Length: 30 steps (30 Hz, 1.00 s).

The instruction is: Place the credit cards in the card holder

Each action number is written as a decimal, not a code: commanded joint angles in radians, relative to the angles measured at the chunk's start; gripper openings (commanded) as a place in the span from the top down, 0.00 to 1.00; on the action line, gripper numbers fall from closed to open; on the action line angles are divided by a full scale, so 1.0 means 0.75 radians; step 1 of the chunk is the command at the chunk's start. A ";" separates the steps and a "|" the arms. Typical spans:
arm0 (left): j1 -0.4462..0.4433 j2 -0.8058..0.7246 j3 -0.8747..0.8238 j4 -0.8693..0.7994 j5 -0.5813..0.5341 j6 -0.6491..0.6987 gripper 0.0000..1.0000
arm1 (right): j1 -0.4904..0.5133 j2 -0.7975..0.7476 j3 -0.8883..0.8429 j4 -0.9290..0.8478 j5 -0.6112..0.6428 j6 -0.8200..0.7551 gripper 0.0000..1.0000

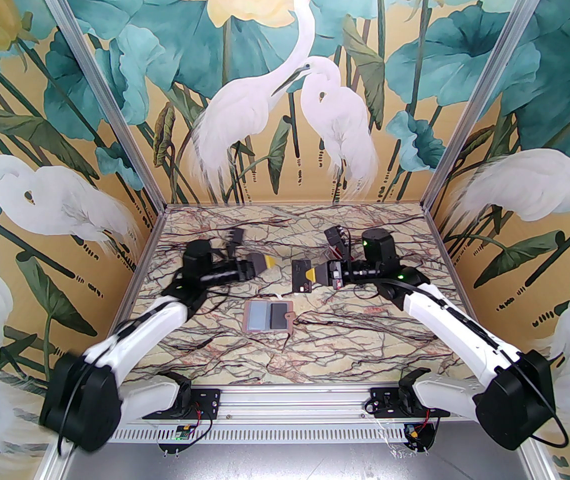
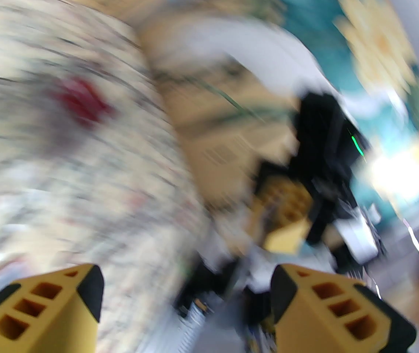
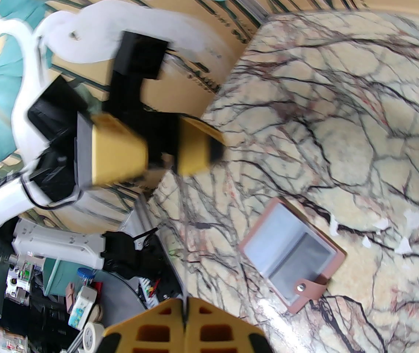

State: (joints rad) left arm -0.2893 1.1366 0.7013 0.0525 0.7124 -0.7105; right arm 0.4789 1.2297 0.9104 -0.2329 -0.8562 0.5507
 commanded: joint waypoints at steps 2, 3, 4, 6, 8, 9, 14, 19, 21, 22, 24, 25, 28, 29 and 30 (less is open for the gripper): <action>0.011 -0.034 -0.108 -0.454 -0.269 0.127 0.23 | 0.116 0.146 -0.047 0.067 0.180 0.204 1.00; 0.010 -0.034 -0.142 -0.456 -0.282 0.124 0.25 | 0.145 0.192 -0.057 0.118 0.207 0.257 1.00; 0.010 -0.033 -0.170 -0.452 -0.294 0.123 0.27 | 0.168 0.235 -0.067 0.165 0.228 0.306 1.00; 0.010 -0.016 -0.222 -0.430 -0.312 0.114 0.32 | 0.215 0.342 -0.090 0.288 0.259 0.412 1.00; 0.011 0.013 -0.247 -0.398 -0.304 0.104 0.40 | 0.263 0.438 -0.091 0.374 0.280 0.471 1.00; 0.010 0.036 -0.258 -0.384 -0.301 0.100 0.43 | 0.287 0.488 -0.087 0.409 0.294 0.496 1.00; 0.008 0.119 -0.266 -0.366 -0.312 0.116 0.58 | 0.337 0.661 -0.042 0.475 0.339 0.555 1.00; 0.007 0.167 -0.267 -0.374 -0.350 0.116 0.64 | 0.339 0.742 -0.026 0.496 0.359 0.569 1.00; 0.007 0.192 -0.279 -0.352 -0.348 0.109 0.67 | 0.339 0.762 -0.022 0.510 0.354 0.573 1.00; 0.007 0.199 -0.285 -0.343 -0.349 0.105 0.67 | 0.339 0.770 -0.023 0.517 0.353 0.575 1.00; 0.008 0.219 -0.296 -0.324 -0.352 0.101 0.69 | 0.340 0.779 -0.020 0.528 0.348 0.573 1.00; 0.007 0.229 -0.297 -0.317 -0.352 0.099 0.71 | 0.339 0.782 -0.020 0.532 0.350 0.576 1.00; 0.008 0.260 -0.310 -0.290 -0.334 0.092 0.73 | 0.341 0.788 -0.016 0.542 0.346 0.582 1.00; 0.008 0.269 -0.313 -0.282 -0.333 0.090 0.74 | 0.342 0.789 -0.015 0.537 0.350 0.579 1.00; 0.008 0.276 -0.315 -0.275 -0.332 0.090 0.75 | 0.343 0.792 -0.015 0.524 0.358 0.574 1.00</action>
State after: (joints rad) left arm -0.2817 1.3258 0.4751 -0.1905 0.4728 -0.6353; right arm 0.7334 1.8080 0.8734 0.1429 -0.6010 0.9733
